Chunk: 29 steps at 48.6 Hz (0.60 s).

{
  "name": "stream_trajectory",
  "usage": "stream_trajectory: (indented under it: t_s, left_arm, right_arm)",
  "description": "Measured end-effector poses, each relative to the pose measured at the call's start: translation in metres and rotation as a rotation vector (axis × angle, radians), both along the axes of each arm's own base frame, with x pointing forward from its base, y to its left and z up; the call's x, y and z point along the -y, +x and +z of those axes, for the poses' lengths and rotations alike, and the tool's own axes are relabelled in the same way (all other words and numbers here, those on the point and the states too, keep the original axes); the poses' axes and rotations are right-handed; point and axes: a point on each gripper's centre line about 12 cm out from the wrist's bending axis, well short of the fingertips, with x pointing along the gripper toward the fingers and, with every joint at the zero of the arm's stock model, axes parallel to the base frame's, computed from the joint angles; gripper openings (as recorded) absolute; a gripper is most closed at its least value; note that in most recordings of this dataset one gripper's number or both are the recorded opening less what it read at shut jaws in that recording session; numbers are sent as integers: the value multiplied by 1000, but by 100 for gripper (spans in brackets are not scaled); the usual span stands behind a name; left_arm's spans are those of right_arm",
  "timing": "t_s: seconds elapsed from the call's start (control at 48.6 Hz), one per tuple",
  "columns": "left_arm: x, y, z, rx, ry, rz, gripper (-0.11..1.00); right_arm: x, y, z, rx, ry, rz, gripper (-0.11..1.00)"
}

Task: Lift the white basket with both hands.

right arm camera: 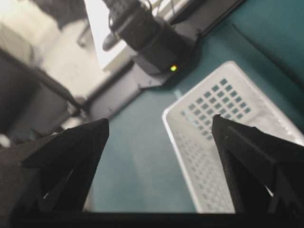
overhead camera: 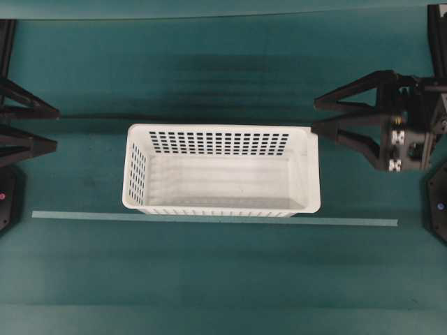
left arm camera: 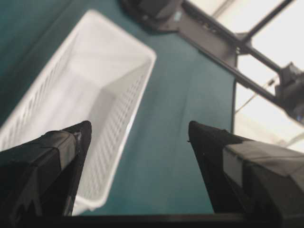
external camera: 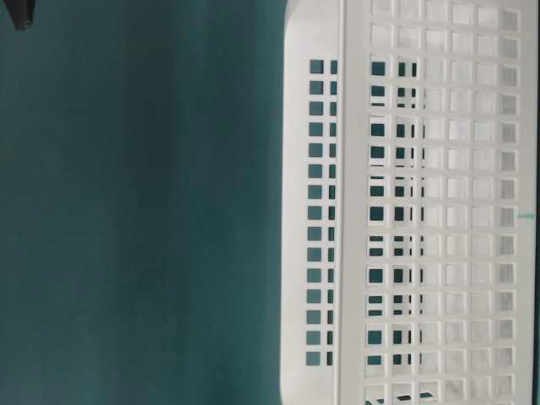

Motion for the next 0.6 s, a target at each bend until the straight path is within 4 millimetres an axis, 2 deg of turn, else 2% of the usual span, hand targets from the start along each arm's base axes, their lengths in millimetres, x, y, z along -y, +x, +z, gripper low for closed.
stream_trajectory:
  t_s: [0.288,0.453,0.597]
  left_arm:
    - [7,3,4,91,250,-91,89]
    - [11,-1,12,149,314,-115,89]
    - [11,-4,16,181,326,-113,89]
  right_arm:
    - [-15,-1,2,27,-373,113,93]
    - [-19,-11,11,90,-442,126,93]
    - [-20,-28,21,161,-453,115,93]
